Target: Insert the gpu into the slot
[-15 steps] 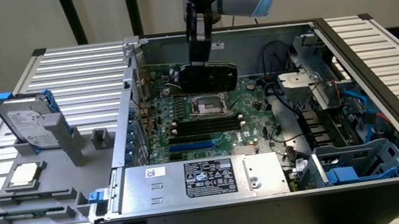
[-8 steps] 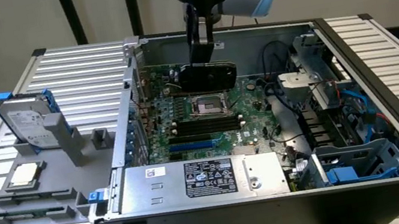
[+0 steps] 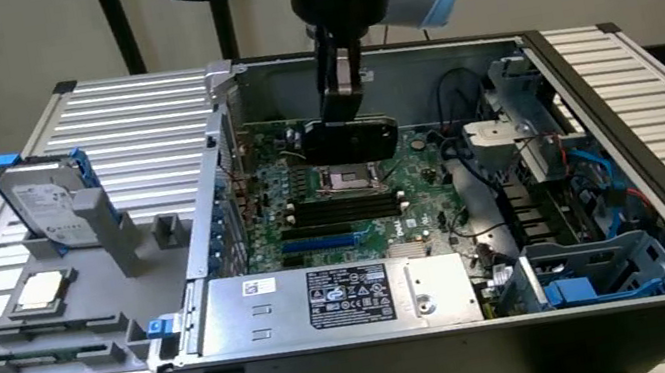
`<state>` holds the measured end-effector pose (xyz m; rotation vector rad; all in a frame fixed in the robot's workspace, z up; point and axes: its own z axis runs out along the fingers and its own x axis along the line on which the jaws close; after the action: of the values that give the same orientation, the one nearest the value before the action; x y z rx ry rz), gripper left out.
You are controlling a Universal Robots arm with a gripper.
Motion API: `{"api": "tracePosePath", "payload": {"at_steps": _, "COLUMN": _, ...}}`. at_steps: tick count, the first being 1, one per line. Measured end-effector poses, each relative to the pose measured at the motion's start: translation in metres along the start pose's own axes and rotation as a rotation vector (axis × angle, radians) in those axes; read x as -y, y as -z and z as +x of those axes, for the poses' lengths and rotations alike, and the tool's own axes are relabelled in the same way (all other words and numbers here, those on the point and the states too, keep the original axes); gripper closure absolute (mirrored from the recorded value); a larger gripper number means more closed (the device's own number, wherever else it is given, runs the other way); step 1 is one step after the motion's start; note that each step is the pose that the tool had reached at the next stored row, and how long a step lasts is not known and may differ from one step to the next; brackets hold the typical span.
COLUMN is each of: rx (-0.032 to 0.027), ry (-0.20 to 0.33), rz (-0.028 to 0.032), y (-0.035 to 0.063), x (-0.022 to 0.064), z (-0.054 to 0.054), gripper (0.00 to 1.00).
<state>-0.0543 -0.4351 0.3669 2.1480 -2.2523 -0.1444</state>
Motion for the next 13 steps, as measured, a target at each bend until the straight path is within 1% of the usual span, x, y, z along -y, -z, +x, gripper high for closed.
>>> {"api": "tracePosePath", "payload": {"at_steps": 6, "rx": 0.0086, "ry": 0.001, "rz": -0.0004, "y": -0.0101, "x": 0.0019, "z": 0.015, "gripper": 0.74}}
{"api": "tracePosePath", "payload": {"at_steps": 13, "rx": 0.0214, "ry": 0.003, "rz": -0.0011, "y": -0.0220, "x": 0.0036, "z": 0.029, "gripper": 0.74}}
